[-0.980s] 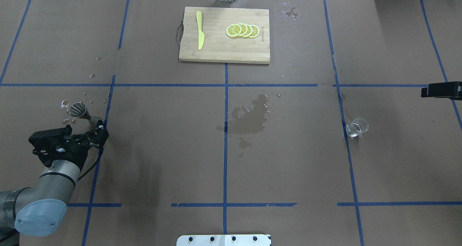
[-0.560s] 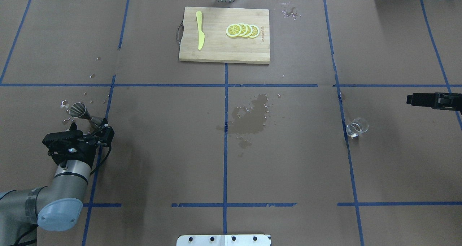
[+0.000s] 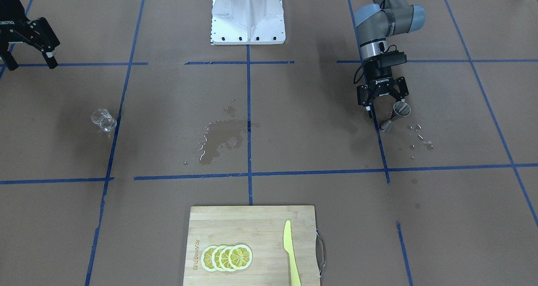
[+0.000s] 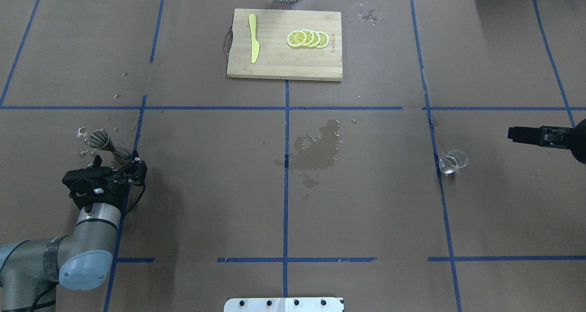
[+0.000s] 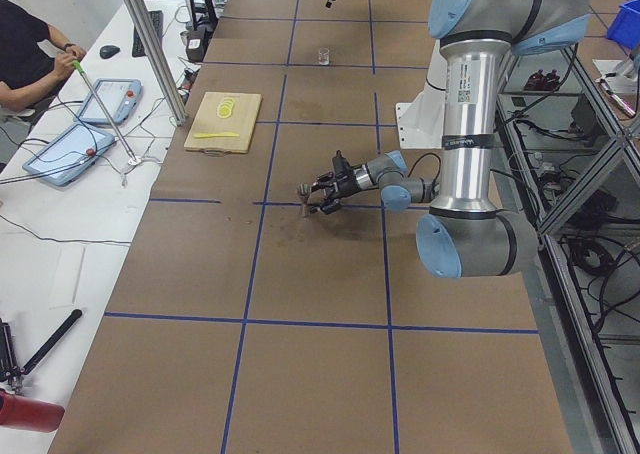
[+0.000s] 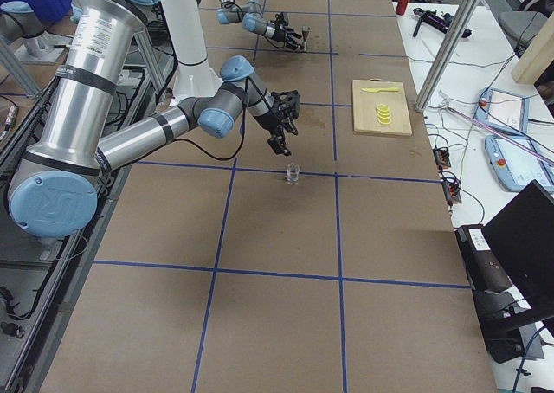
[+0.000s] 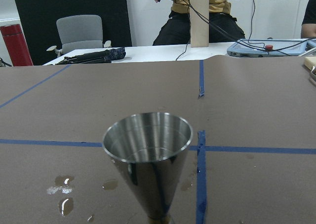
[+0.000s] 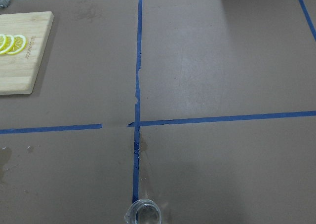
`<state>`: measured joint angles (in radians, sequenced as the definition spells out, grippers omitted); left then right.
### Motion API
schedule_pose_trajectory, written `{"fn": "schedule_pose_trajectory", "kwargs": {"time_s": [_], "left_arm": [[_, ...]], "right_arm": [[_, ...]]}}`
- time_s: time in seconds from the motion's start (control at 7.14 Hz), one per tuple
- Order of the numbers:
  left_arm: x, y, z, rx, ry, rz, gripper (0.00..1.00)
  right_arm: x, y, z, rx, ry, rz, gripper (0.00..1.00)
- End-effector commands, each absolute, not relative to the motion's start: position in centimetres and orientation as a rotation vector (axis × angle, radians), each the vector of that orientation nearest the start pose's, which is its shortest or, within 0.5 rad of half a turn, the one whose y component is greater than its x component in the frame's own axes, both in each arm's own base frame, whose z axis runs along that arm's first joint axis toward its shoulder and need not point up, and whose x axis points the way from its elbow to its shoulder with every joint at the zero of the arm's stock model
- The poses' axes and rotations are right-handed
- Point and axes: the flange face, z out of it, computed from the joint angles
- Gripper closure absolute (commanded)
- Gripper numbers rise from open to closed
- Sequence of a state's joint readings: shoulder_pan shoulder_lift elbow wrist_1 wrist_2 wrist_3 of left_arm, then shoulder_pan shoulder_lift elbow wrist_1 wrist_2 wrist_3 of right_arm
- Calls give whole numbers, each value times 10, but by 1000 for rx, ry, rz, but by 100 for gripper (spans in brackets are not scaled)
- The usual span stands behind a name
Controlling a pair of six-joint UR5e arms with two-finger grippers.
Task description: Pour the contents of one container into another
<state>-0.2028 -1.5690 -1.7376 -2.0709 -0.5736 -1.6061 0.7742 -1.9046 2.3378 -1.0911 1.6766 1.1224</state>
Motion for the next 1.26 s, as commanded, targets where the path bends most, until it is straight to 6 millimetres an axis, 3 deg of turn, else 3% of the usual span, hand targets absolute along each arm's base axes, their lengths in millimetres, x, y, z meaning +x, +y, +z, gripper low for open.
{"fn": "schedule_pose_trajectory", "kwargs": {"time_s": [0.0, 0.42, 0.98, 1.12], "left_arm": [[443, -315, 505, 1027, 524, -546, 12], [439, -319, 505, 1031, 522, -559, 22], [433, -328, 503, 1042, 516, -580, 25], [433, -329, 503, 1042, 516, -582, 29]], "right_arm": [[-179, -333, 381, 449, -800, 252, 0], [-181, -332, 381, 445, -802, 246, 0], [-182, -331, 381, 444, -802, 242, 0], [-183, -330, 382, 443, -801, 241, 0]]}}
